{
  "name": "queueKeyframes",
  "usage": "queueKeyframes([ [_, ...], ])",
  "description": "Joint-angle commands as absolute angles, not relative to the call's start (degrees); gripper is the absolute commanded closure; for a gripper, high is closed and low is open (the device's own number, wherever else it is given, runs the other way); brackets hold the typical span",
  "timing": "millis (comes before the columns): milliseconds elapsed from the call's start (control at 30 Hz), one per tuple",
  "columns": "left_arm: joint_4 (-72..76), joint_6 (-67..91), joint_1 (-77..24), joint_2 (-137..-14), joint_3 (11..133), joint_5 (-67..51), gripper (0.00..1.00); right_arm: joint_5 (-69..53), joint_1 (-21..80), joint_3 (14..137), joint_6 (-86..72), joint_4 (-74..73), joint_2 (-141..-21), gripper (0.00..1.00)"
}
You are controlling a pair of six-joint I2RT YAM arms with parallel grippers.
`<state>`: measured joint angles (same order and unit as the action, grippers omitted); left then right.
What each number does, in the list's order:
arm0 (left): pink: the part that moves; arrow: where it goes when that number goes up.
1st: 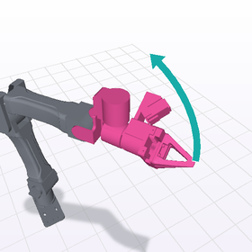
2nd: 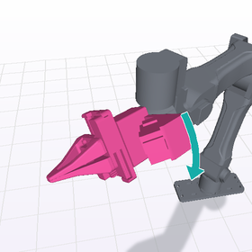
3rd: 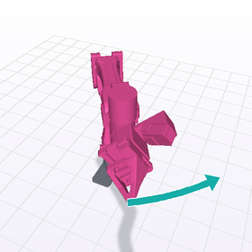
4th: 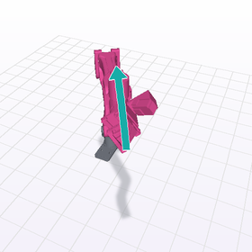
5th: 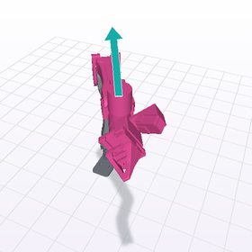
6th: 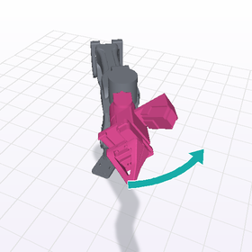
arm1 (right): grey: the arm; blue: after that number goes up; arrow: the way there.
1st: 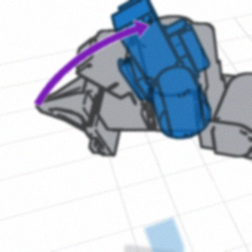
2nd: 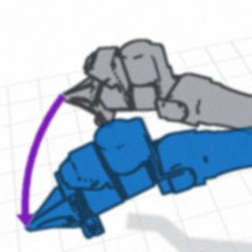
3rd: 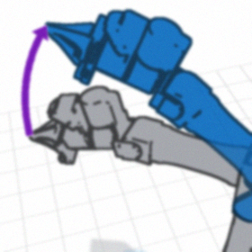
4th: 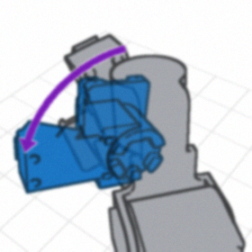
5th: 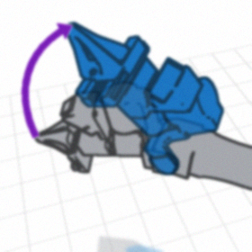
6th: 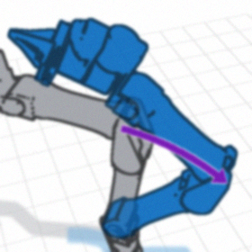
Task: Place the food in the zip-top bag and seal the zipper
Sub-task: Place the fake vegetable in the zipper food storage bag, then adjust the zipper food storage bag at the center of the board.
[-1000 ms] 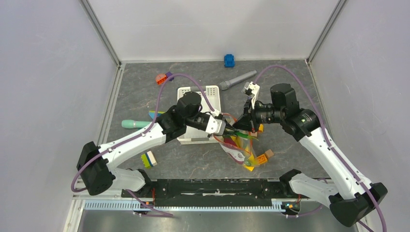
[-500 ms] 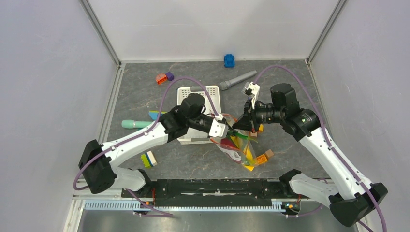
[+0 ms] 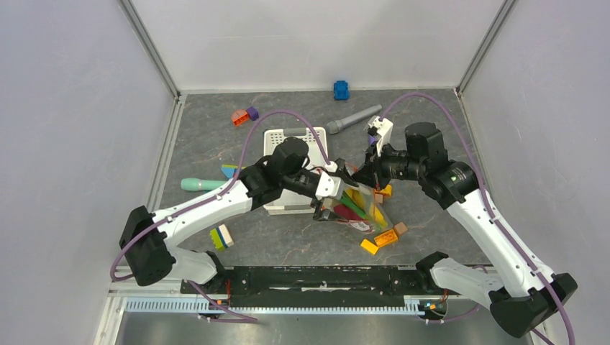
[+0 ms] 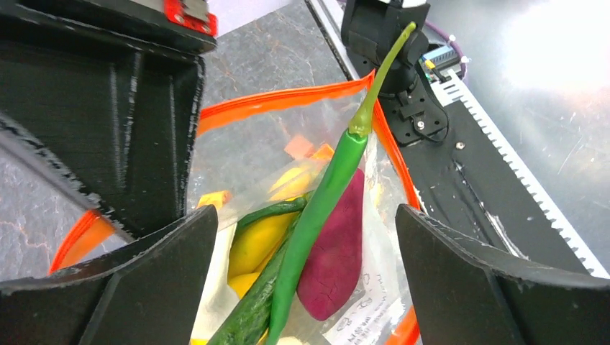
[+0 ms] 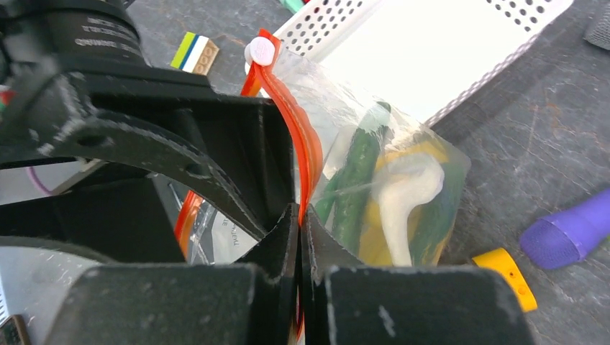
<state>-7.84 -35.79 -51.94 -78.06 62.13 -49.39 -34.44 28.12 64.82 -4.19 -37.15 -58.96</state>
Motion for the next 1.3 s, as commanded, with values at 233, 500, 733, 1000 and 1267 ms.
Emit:
queueKeyframes([
  [233,10.4,3.2,-51.7,-71.0,65.0,-19.5,0.00,-20.0,28.9,64.5,-7.2,-37.5,-56.2,0.97],
  [500,-11.0,18.3,-51.7,-72.2,69.4,6.8,0.00,-4.2,28.9,55.9,-14.9,-26.2,-49.2,0.98],
  [733,-10.7,23.0,-52.4,-74.0,66.3,3.4,0.00,-1.3,28.9,52.2,-16.6,-21.7,-48.6,0.98],
  [1000,-14.8,23.6,-54.6,-80.8,70.0,8.5,0.00,2.0,28.9,48.3,-18.7,-16.0,-48.2,0.98],
  [1267,-17.6,24.6,-55.4,-85.7,73.5,5.3,0.53,1.7,28.9,47.5,-17.3,-16.7,-49.0,0.97],
])
